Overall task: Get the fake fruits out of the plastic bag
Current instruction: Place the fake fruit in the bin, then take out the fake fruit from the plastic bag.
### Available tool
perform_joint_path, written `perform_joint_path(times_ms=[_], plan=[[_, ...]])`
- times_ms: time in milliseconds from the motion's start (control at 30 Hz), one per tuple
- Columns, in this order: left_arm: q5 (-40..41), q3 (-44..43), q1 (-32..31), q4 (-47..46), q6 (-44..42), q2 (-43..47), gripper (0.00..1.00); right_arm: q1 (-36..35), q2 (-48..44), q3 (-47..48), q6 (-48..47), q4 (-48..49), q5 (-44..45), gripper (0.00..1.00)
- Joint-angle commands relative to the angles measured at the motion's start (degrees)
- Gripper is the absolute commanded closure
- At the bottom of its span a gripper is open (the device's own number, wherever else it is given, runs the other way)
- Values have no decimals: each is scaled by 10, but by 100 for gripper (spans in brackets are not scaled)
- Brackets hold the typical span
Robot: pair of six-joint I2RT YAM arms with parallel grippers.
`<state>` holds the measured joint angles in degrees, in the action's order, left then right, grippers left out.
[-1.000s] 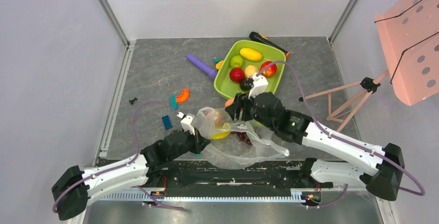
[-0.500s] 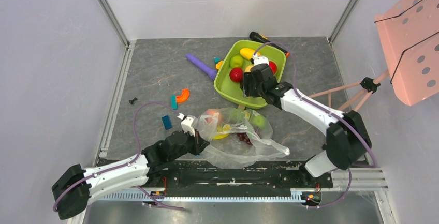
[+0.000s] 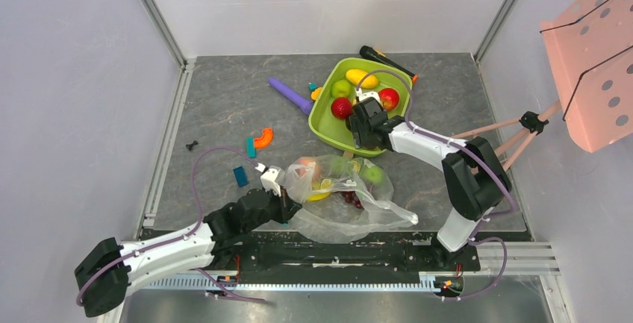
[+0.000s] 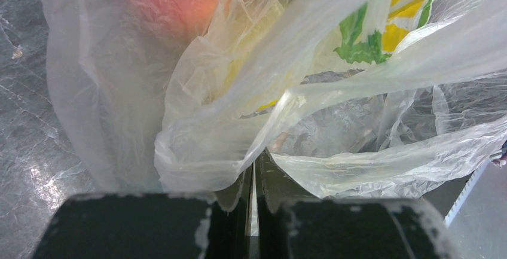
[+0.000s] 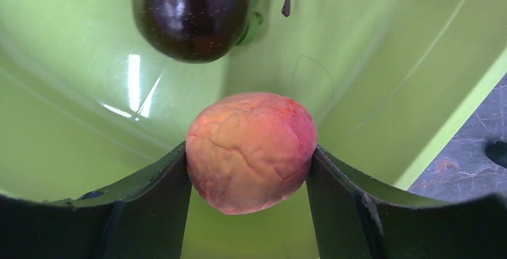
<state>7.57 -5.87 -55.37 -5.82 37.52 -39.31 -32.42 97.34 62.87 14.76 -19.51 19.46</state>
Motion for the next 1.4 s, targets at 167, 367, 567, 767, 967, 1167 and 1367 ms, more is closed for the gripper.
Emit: perform_joint_path(times_ms=[167,367,567,767,967,1167,1367], plan=[[14,-4,-2,-9,-14,-7,91,7,29,36,-18,-12,22,32],[15,-5,-3,-9,-13,-8,91,9,5,56,-26,-24,28,13],[16,-5,-3,-8,-12,-9,91,8,-61,80,-45,-46,15,9],[17,-5,-3,-8,-12,-9,91,-25,-205,22,-76,15,-69,13],[16,-6,-3,-8,-12,-12,91,-171,-320,-15,-150,41,-82,15],[20,-8,-3,-5,-11,-12,92,-240,-389,-84,-160,58,-190,19],[27,-11,-2,0,-13,0,93,-318,-385,-158,-176,62,-249,28]])
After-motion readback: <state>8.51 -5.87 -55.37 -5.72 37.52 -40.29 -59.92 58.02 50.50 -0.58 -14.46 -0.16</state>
